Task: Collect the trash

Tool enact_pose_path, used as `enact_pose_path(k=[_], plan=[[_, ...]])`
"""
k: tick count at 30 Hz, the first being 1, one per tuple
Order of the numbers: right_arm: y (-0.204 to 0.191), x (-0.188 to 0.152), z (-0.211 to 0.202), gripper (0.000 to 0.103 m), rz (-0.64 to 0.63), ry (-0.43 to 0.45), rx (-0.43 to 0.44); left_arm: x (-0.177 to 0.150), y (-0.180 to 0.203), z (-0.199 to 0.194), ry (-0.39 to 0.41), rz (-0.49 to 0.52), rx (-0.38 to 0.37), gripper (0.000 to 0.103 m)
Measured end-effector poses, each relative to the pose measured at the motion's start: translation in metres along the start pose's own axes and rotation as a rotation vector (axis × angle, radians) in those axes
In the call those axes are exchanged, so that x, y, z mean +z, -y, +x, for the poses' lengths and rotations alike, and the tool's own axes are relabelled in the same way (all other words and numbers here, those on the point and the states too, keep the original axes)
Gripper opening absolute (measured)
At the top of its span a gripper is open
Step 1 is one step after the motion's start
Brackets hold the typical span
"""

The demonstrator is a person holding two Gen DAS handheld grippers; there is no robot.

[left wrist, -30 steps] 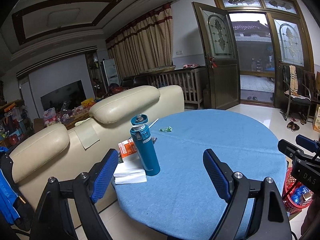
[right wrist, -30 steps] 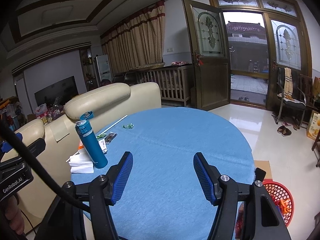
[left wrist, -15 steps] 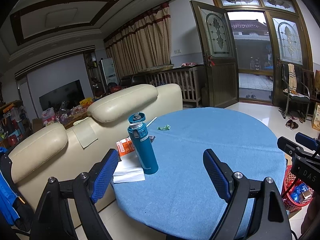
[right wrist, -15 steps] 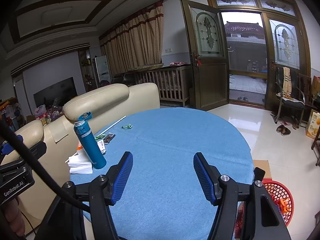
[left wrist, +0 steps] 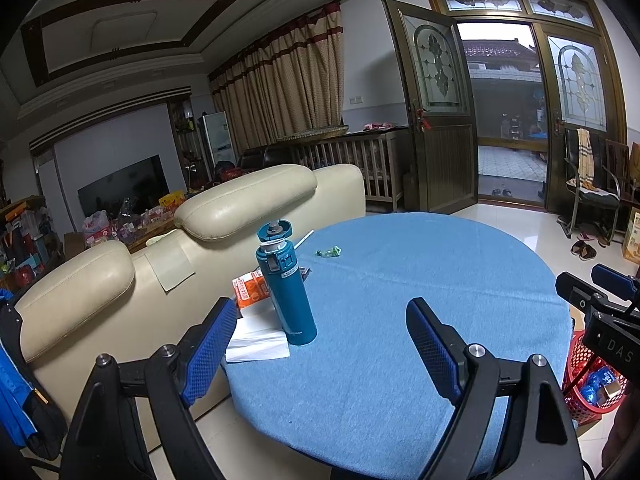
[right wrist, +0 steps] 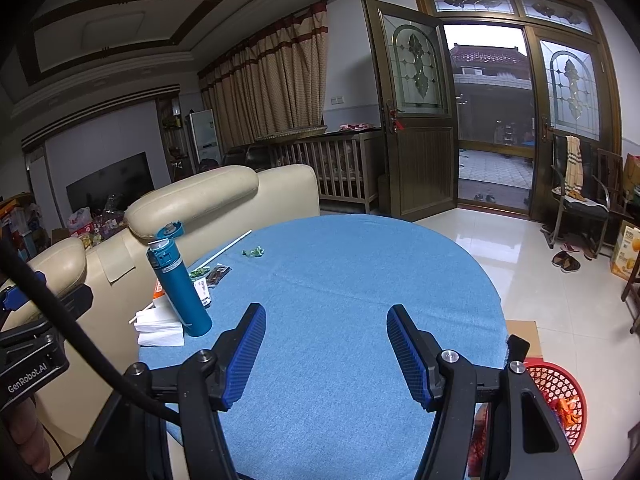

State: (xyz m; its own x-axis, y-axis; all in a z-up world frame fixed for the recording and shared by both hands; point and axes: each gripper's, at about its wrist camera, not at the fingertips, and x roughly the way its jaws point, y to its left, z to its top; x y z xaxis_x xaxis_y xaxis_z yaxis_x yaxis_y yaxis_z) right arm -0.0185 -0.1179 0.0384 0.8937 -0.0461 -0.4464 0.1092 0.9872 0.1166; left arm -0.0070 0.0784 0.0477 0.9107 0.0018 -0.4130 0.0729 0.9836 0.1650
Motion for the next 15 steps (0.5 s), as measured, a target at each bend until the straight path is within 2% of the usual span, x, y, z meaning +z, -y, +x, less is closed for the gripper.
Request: enact_pose_path(k=[15], plan=[[-0.0003, -0.0022, 0.0024, 0.067, -0.002, -0.003, -0.003, -0.0012, 0.0017, 0.0012, -0.008, -0.003, -0.006, 0.087]])
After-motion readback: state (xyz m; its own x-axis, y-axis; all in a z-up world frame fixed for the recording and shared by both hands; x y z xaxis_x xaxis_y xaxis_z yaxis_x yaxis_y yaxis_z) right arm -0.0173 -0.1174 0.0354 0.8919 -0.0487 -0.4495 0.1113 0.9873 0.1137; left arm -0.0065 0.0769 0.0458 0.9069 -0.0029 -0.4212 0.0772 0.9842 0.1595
